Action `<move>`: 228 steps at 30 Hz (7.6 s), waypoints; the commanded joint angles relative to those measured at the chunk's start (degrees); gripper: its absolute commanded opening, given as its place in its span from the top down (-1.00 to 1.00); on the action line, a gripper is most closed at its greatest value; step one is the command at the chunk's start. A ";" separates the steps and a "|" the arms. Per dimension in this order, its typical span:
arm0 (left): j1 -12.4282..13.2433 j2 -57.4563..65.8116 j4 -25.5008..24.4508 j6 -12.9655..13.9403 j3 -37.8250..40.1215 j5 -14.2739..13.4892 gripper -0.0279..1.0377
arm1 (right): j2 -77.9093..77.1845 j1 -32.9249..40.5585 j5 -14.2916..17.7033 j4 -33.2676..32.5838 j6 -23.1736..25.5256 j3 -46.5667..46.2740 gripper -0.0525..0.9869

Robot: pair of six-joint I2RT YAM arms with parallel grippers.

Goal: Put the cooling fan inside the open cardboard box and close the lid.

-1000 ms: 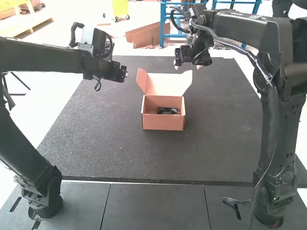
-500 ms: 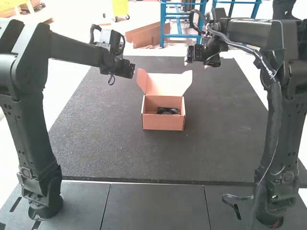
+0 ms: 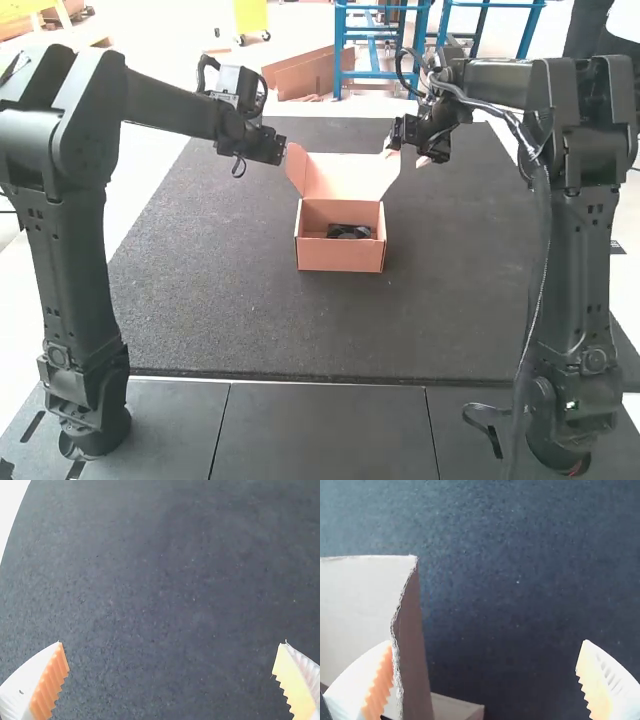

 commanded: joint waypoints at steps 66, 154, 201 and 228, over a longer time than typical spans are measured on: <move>-2.64 1.55 -3.40 -1.23 7.68 4.07 -0.87 | -5.33 3.40 -3.89 -8.43 1.37 4.68 0.94; -8.62 -14.71 8.82 -2.11 -18.42 4.60 -0.87 | -25.19 10.70 -3.18 -1.57 1.10 -22.57 0.93; -5.72 -28.24 1.35 -0.88 -22.55 2.93 -0.88 | -32.75 13.86 -0.55 1.86 1.19 -33.29 -0.86; -17.85 -11.63 -1.38 -2.73 -8.14 1.70 -0.88 | -49.01 -2.93 6.49 19.96 -3.03 -52.10 -0.85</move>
